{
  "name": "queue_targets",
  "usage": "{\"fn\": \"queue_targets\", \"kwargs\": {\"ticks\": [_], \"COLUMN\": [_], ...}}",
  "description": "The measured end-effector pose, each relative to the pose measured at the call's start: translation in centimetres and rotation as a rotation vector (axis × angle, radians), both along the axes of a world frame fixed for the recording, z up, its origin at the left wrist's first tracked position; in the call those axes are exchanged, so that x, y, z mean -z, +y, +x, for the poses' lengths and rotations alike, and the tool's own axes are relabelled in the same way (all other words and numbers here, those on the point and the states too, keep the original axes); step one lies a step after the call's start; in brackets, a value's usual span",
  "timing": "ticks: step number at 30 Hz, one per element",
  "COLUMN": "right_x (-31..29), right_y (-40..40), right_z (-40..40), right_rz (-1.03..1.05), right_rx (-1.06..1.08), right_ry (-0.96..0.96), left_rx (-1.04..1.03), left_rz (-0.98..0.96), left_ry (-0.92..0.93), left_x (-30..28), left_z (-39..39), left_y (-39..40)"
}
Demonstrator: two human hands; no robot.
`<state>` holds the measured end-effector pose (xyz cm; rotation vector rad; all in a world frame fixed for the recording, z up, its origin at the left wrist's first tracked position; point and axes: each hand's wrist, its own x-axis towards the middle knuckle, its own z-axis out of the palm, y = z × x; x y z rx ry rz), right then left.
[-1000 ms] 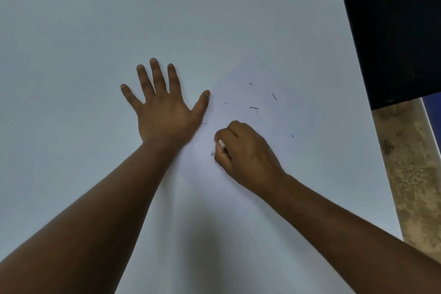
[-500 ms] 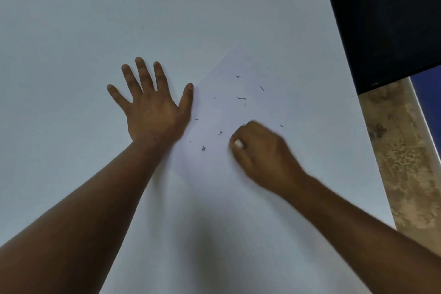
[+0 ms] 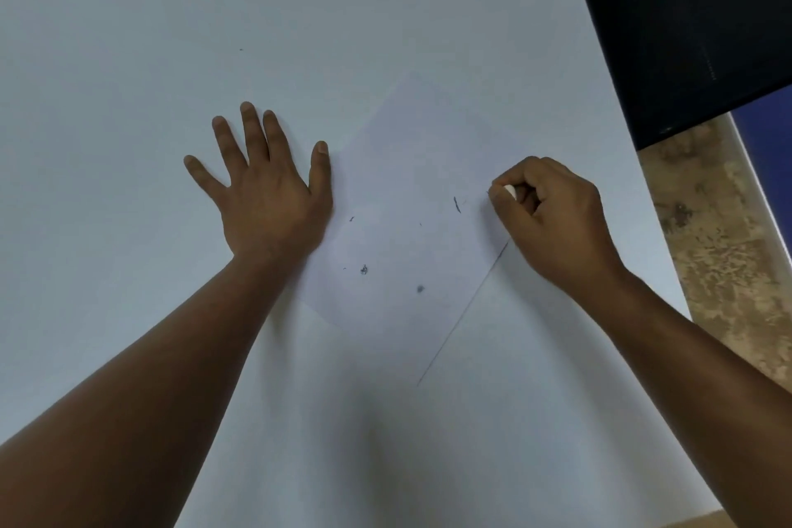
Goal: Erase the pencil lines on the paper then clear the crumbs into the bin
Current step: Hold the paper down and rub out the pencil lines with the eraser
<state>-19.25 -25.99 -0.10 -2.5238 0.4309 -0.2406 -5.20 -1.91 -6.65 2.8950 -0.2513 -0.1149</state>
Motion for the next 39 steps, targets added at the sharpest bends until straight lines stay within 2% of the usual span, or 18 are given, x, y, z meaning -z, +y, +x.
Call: {"fn": "queue_targets", "kwargs": {"ticks": [5, 12, 16, 18, 20, 24, 31, 35, 39], "right_x": [0.9, 3.1, 2.4, 1.4, 0.9, 2.2, 2.7, 2.9, 2.8], "right_y": [4.2, 6.0, 4.0, 2.8, 2.1, 3.1, 5.7, 5.0, 1.7], "right_z": [-2.0, -2.3, 1.1, 2.3, 2.2, -0.8, -2.8, -1.8, 1.1], "right_rz": [0.213, 0.289, 0.482, 0.581, 0.59, 0.51, 0.061, -0.127, -0.221], "right_rx": [0.045, 0.031, 0.022, 0.087, 0.165, 0.186, -0.22, -0.361, -0.216], "right_ry": [-0.065, -0.052, -0.049, -0.09, -0.129, -0.026, 0.074, 0.033, -0.034], "left_rx": [-0.005, -0.009, 0.14, 0.256, 0.349, 0.39, 0.388, 0.404, 0.394], "left_rz": [-0.026, -0.167, -0.168, -0.187, -0.205, -0.196, -0.003, 0.017, 0.032], "left_ry": [0.021, 0.079, -0.046, -0.106, -0.129, -0.06, 0.024, 0.032, 0.063], "left_x": [-0.2, -1.3, -2.6, -2.5, -2.1, -1.2, 0.6, 0.7, 0.5], "left_z": [0.1, 0.6, -1.3, -3.6, -6.5, -11.1, -13.6, -13.5, -13.3], "left_y": [0.1, 0.6, 1.3, 1.5, 1.7, 0.1, -2.3, -2.3, -2.6]}}
